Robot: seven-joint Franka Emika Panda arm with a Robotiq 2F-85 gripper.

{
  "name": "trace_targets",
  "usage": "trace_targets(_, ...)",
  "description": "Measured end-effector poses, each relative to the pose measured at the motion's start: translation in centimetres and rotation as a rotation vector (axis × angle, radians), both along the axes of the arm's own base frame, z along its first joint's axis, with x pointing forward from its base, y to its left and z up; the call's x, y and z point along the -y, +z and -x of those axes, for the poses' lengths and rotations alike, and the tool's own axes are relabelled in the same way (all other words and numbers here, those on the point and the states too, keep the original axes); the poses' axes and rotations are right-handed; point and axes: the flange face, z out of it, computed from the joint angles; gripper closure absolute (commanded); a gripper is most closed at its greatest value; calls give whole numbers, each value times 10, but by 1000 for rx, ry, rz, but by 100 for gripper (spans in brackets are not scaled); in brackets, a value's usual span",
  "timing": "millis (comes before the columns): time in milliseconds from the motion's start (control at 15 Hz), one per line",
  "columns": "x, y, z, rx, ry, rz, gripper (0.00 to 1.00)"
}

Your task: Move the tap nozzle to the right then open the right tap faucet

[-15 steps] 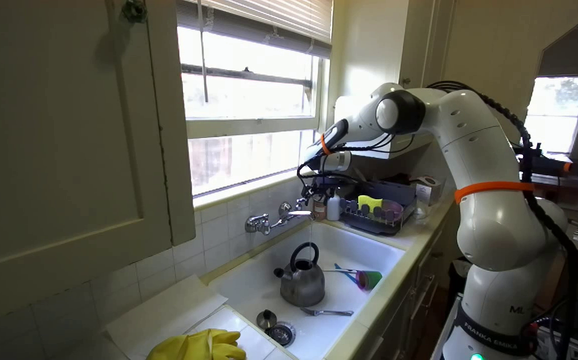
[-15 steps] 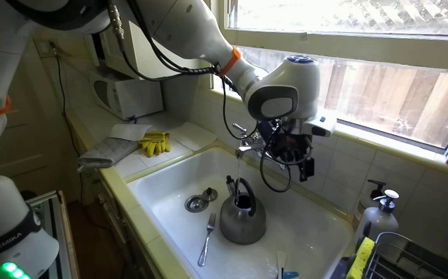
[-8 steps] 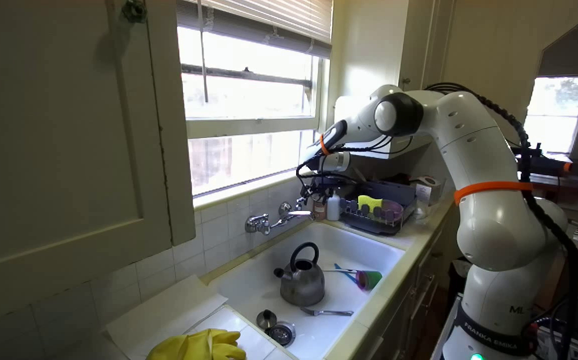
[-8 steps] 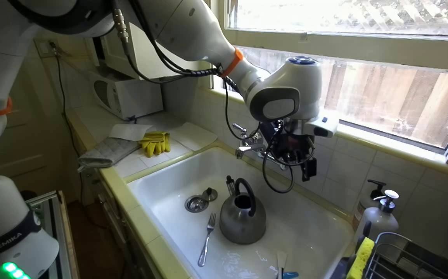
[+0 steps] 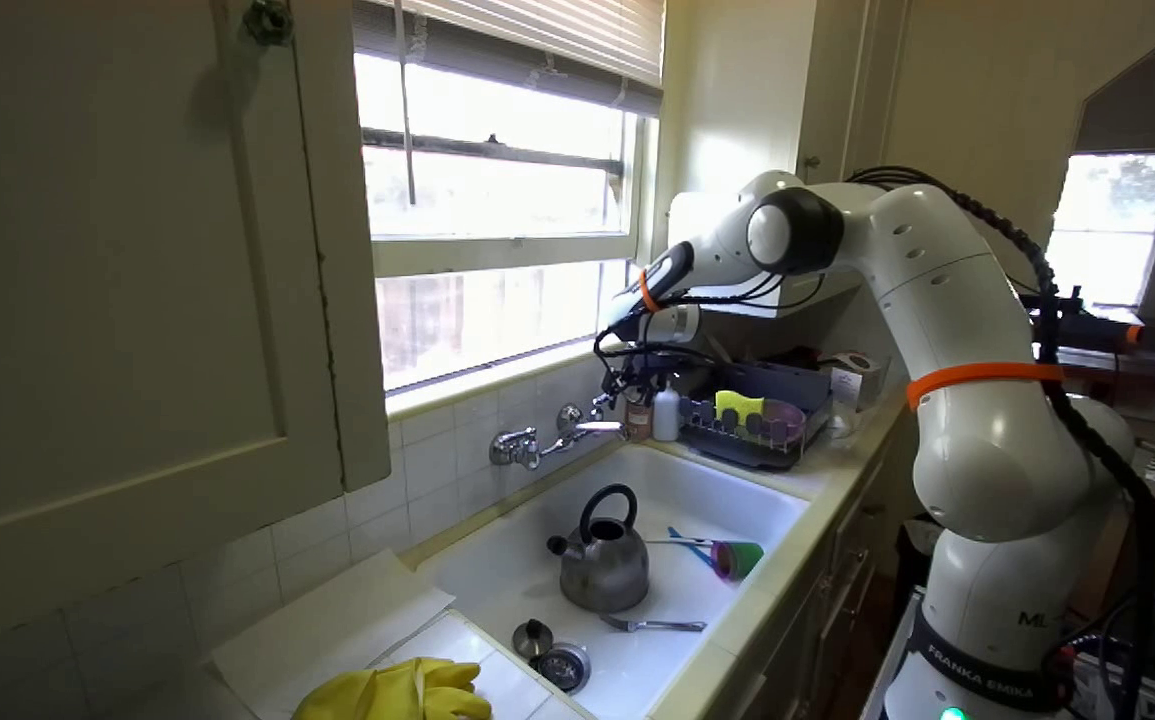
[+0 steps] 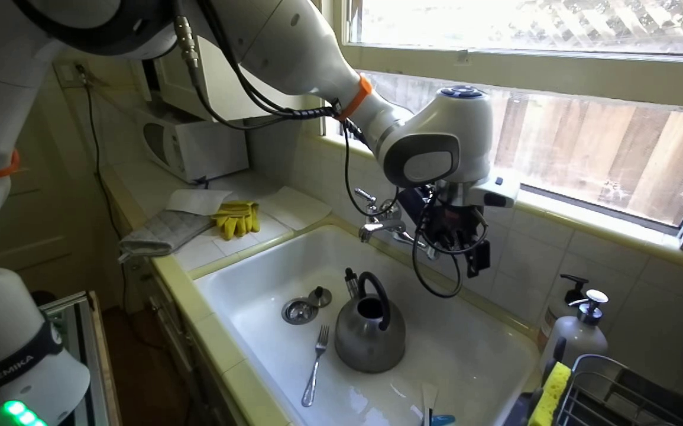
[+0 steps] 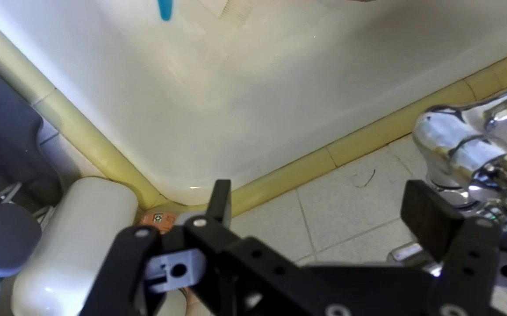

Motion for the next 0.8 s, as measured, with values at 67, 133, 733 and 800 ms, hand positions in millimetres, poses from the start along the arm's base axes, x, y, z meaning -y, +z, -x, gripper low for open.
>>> trace_targets(67, 0, 1, -1, -3, 7, 12, 0)
trace_targets(133, 2, 3, -1, -5, 13, 24, 0)
trace_targets(733, 15, 36, 25, -68, 211, 75, 0)
trace_targets(800, 12, 40, 31, -87, 249, 68, 0)
